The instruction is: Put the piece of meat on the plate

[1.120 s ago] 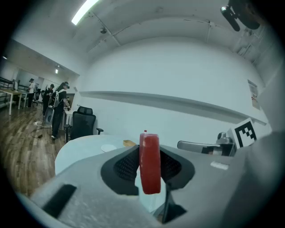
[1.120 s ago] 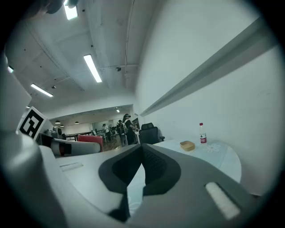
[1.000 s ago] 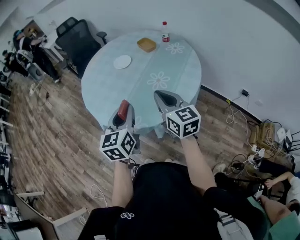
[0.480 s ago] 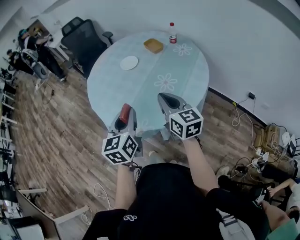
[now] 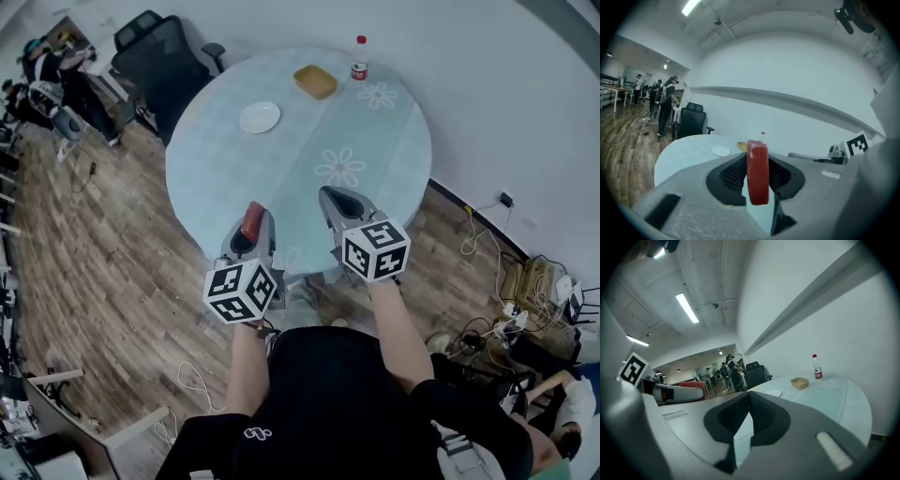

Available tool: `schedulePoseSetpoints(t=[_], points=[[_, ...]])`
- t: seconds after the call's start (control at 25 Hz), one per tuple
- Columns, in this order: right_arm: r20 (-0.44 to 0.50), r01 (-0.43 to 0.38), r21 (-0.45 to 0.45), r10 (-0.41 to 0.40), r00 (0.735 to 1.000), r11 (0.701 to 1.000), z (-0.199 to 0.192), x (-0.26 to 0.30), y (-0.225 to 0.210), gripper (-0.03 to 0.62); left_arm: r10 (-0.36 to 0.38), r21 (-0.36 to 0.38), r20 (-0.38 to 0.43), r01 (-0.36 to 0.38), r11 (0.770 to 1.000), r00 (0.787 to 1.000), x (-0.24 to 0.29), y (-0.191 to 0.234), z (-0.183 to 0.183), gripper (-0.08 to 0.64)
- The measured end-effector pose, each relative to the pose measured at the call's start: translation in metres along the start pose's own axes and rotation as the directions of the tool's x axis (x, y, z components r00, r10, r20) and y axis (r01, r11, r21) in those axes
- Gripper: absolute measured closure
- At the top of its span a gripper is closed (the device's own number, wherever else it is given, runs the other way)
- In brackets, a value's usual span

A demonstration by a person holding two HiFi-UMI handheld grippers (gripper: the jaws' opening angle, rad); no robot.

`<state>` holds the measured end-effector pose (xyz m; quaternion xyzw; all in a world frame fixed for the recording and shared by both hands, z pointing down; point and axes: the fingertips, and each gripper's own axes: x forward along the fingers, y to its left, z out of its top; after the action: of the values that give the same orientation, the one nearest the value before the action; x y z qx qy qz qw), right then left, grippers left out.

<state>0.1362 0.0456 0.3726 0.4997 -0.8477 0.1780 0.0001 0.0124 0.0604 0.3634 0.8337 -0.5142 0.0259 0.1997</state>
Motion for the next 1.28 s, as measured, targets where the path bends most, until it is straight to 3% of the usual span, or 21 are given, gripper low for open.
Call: schedulePoseSetpoints(t=[0.36, 0.72, 1.04, 1.28], points=[[-0.068, 0.029, 0.014, -0.028, 0.997, 0.999, 0.006, 0.104, -0.032, 0.586, -0.028, -0.049, -0.065, 0.025, 0.998, 0.997, 0.092, 0.064, 0.019, 0.472], [-0.151, 0.028, -0.023, -0.032, 0.988, 0.999, 0.006, 0.213, -0.027, 0.585, -0.057, -0.075, -0.094, 0.050, 0.996, 0.994, 0.163, 0.148, 0.043, 0.472], [-0.240, 0.164, -0.024, -0.165, 0.957, 0.986, -0.021, 0.216, -0.076, 0.586, -0.069, -0.166, -0.159, 0.043, 0.985, 0.985, 0.194, 0.180, 0.011, 0.472], [-0.257, 0.133, -0.035, -0.138, 0.957, 0.990, -0.021, 0.240, -0.081, 0.585, -0.060, -0.191, -0.181, 0.024, 0.981, 0.982, 0.214, 0.190, 0.002, 0.472]])
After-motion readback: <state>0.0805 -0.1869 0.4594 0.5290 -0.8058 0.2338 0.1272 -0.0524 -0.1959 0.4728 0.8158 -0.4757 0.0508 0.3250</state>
